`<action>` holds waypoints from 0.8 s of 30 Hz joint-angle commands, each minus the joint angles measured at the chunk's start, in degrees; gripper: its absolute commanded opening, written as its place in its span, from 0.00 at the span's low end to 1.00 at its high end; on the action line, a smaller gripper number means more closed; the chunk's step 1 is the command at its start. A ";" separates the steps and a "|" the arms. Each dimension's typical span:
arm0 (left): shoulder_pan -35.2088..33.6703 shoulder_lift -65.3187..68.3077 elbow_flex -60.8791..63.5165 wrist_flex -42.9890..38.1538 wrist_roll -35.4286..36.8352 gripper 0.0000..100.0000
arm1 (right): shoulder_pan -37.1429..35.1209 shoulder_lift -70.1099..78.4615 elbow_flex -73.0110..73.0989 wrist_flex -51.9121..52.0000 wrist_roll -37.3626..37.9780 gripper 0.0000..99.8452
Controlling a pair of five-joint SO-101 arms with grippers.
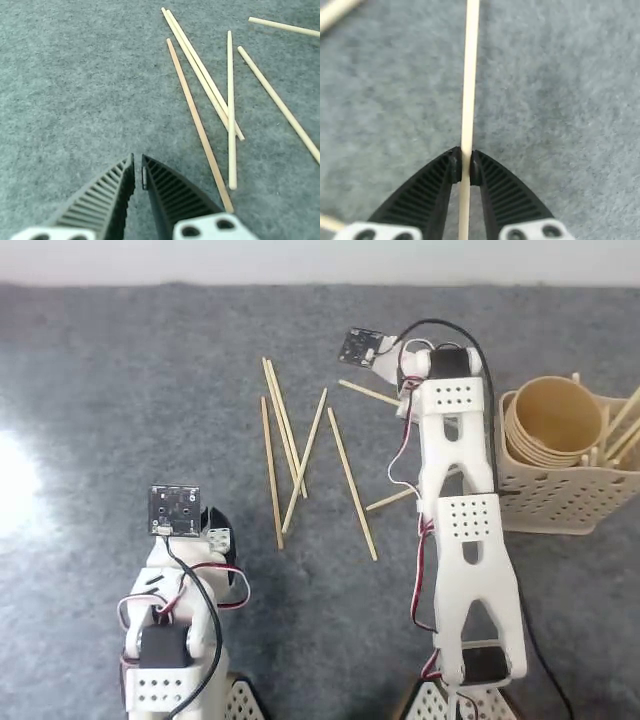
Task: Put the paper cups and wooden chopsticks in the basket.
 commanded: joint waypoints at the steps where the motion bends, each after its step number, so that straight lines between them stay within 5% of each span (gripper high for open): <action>1: 0.44 -0.62 -0.31 -1.14 -0.70 0.02 | -0.92 -6.37 -2.37 3.21 -0.97 0.01; 24: 0.53 -0.62 -0.31 -1.14 -0.70 0.02 | -5.14 -43.47 -2.37 3.91 -13.54 0.01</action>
